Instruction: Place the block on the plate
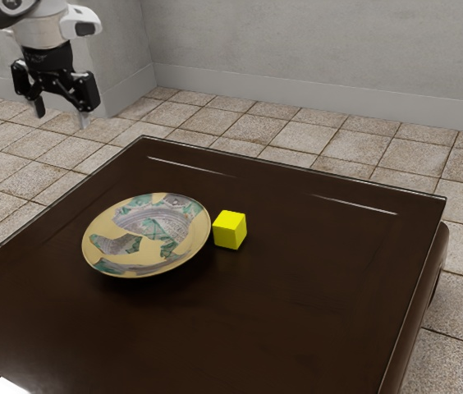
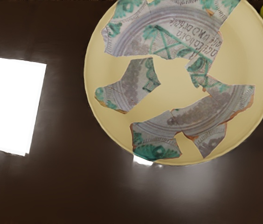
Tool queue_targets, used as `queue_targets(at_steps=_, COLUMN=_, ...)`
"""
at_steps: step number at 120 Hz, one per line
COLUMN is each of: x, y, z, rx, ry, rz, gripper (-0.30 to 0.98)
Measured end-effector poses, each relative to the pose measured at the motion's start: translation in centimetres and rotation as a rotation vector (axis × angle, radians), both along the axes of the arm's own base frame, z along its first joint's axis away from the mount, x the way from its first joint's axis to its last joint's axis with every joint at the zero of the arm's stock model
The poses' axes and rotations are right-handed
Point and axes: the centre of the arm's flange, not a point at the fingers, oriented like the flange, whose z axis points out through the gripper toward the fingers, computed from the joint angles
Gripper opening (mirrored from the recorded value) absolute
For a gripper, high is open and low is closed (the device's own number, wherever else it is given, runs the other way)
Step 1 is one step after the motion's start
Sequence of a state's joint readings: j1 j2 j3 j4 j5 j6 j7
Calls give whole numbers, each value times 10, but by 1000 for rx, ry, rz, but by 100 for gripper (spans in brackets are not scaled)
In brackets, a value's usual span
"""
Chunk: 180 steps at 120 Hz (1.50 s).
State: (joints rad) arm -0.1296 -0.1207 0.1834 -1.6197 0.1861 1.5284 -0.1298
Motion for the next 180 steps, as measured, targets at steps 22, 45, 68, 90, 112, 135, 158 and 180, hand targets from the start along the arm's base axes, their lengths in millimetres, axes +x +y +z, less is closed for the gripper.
queue_targets(at_steps=22, x=2, y=-11, z=-1, rx=17, ry=-8, rz=25, gripper=69)
queue_targets(at_steps=45, x=24, y=-15, z=-58, rx=-32, ry=99, rz=-92, gripper=68)
queue_targets(at_steps=68, x=76, y=-68, z=-169, rx=-66, ry=262, rz=-429, gripper=69)
queue_targets(at_steps=90, x=122, y=-114, z=-237, rx=-79, ry=279, rz=-749, gripper=69)
queue_targets(at_steps=112, x=184, y=-128, z=-260, rx=-59, ry=226, rz=-979, gripper=69)
queue_targets(at_steps=135, x=202, y=-150, z=-291, rx=-61, ry=248, rz=-1204, gripper=69)
queue_targets(at_steps=158, x=227, y=-144, z=-316, rx=-50, ry=254, rz=-1352, gripper=69)
queue_targets(at_steps=180, x=240, y=-140, z=-331, rx=-55, ry=240, rz=-1459, gripper=68)
